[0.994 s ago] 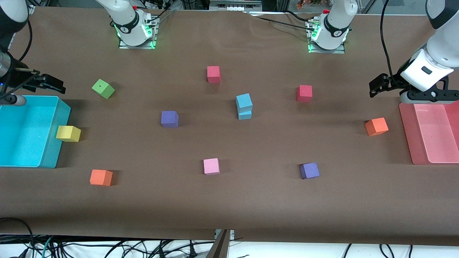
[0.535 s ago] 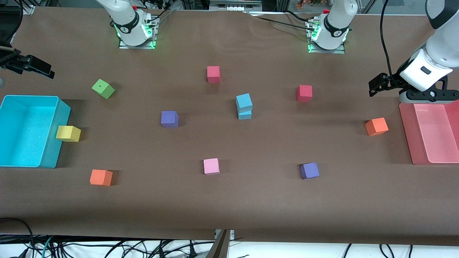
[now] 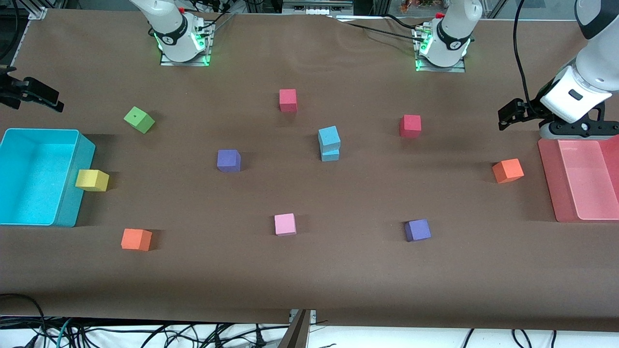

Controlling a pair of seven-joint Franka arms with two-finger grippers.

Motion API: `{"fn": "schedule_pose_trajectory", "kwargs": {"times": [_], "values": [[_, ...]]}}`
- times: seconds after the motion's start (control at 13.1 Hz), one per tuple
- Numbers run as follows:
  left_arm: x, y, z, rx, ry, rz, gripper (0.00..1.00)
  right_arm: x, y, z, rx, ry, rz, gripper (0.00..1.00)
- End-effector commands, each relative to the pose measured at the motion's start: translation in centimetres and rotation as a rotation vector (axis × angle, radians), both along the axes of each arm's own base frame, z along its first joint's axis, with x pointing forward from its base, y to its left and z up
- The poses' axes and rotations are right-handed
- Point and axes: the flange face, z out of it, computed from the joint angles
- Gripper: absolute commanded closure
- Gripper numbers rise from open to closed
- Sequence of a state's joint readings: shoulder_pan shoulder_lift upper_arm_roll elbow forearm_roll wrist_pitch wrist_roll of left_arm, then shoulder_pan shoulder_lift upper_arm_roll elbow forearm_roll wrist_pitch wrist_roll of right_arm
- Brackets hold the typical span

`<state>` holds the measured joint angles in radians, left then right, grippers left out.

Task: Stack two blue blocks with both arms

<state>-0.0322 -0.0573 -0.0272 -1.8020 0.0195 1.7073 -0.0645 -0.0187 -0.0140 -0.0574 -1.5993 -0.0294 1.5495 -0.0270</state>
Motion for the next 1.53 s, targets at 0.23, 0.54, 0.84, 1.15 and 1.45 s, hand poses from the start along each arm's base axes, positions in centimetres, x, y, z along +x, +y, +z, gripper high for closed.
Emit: {"fn": "schedule_pose_trajectory", "kwargs": {"times": [0.23, 0.54, 0.84, 1.15, 1.45], "values": [[-0.5, 0.3, 0.7, -0.001, 0.006, -0.004, 0.0, 1.2, 0.5, -0.2, -0.018, -0.029, 0.028, 0.0], [-0.5, 0.3, 0.8, 0.0, 0.006, 0.0, 0.0, 1.6, 0.8, 0.0, -0.019, -0.045, 0.034, 0.0], [-0.5, 0.0, 0.8, 0.002, 0.007, -0.003, 0.0, 1.6, 0.7, 0.2, -0.015, -0.047, 0.028, 0.0], [-0.6, 0.0, 0.7, 0.002, 0.013, -0.003, 0.0, 1.5, 0.2, 0.1, -0.015, -0.038, 0.015, 0.0], [-0.6, 0.0, 0.6, 0.003, 0.021, 0.003, 0.0, 1.2, 0.5, 0.0, -0.014, -0.021, -0.065, 0.0]]}}
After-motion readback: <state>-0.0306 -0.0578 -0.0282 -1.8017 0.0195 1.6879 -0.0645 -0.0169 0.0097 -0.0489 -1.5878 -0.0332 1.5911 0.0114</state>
